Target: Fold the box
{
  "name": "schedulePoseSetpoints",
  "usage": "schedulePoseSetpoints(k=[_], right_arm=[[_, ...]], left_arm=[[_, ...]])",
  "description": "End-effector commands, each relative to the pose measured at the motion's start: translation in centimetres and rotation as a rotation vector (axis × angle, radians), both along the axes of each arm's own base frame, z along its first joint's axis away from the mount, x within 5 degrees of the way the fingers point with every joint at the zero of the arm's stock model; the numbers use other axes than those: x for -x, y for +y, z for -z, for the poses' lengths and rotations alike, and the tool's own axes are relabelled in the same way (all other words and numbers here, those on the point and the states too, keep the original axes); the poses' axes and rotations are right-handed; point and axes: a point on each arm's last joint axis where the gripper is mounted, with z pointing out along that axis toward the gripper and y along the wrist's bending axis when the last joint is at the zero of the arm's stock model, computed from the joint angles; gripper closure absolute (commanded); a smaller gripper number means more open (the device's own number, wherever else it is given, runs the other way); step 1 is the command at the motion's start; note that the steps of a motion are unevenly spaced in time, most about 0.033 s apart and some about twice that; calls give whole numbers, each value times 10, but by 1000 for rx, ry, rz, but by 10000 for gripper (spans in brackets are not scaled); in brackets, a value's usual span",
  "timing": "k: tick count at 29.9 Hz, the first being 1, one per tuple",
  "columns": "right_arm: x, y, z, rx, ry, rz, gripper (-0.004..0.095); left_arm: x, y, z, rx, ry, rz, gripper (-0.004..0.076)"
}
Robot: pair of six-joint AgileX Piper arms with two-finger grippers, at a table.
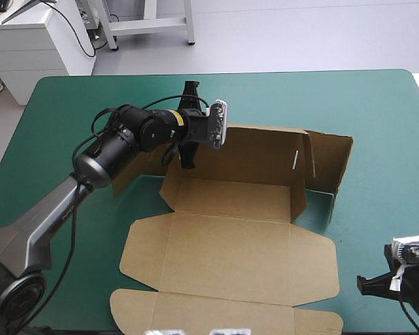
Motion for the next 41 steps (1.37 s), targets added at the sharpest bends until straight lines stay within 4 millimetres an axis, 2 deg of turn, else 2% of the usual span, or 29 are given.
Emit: schedulePoseSetpoints(k=[1,8,15,23,34,41], right_arm=[[-5,-1,-13,-10,-73,24,923],[-26,7,-11,-74,22,-11,923],[-59,17,-30,-125,33,-91,923],[-114,23,-54,-142,79,-103,923],[-189,33,-110,-164,27,-159,923],[-241,38,-119,-173,75,-166,923]], left_arm=[[22,15,-27,132,-154,-34,731],[37,30,3,140,-218,-62,731],[42,35,25,100,-219,-50,731],[42,37,30,23,-248,-30,731],[42,39,33,-9,-225,-35,731],[39,46,35,-23,-222,-119,731]])
